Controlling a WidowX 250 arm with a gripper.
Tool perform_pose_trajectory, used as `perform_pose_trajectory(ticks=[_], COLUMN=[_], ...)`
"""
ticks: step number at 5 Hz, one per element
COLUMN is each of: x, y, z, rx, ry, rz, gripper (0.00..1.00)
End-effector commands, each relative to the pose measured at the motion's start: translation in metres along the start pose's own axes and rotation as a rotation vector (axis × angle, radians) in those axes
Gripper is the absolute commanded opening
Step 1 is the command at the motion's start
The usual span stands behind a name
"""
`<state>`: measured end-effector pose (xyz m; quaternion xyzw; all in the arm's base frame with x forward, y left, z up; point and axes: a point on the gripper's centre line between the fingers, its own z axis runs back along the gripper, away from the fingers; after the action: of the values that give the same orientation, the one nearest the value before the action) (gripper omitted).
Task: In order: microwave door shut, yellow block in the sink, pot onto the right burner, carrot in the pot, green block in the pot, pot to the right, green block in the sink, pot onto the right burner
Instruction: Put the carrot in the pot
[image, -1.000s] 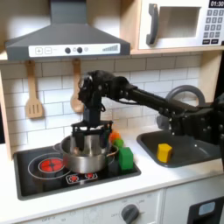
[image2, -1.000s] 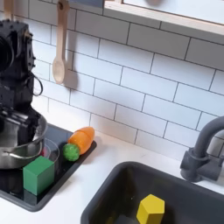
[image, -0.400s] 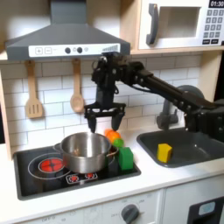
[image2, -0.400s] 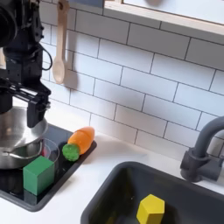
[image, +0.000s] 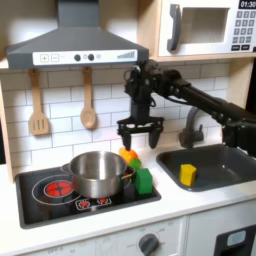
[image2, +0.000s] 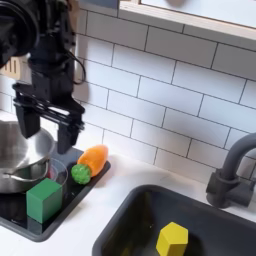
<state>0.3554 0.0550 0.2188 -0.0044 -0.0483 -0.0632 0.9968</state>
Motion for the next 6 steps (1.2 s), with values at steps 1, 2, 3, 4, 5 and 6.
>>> perform_pose_trajectory(ticks=[1,2,3,4,5,6], x=[0.008,0.02,0.028,0.038,0.047,0.054], y=[-0.023,-0.02,-0.015,-0.009,-0.009,-0.007], z=[-0.024,-0.017,-0.028,-0.039,-0.046,-0.053], rx=[-0.006,0.009,0.018,0.015,0.014,0.019], ry=[0.014,-0.02,0.003,0.011,0.019,0.022], rz=[-0.02,-0.006,0.009,0.028,0.027,0.021], gripper=[1.0,1.0,1.0,1.0,1.0,1.0])
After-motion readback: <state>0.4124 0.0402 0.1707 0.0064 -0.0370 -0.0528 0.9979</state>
